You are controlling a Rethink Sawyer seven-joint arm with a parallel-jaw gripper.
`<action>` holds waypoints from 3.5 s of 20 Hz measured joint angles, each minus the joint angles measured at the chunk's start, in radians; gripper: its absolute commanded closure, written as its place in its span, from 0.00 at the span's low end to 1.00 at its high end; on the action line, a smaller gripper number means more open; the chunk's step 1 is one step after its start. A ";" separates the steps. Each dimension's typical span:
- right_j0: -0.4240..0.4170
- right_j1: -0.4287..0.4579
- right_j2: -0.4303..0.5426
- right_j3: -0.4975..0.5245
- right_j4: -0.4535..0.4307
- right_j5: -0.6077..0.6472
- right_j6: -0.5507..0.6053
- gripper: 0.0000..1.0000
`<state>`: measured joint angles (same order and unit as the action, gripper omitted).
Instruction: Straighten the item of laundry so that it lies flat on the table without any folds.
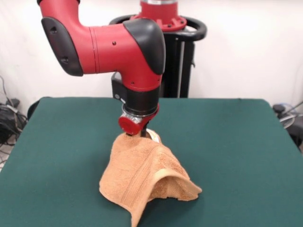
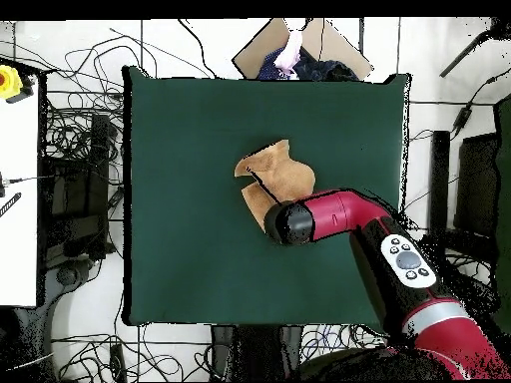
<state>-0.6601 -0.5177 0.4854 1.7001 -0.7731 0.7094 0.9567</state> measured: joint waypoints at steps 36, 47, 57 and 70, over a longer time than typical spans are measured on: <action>0.069 -0.271 -0.059 -0.257 0.407 0.177 0.058 0.00; 0.259 -0.053 -0.239 -0.656 0.521 0.190 0.514 0.00; 0.374 0.120 -0.322 -0.910 0.572 0.224 0.932 0.00; 0.425 0.207 -0.425 -0.917 0.622 0.312 1.113 0.00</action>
<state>-0.2350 -0.3108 0.0606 0.7832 -0.1506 1.0215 2.0697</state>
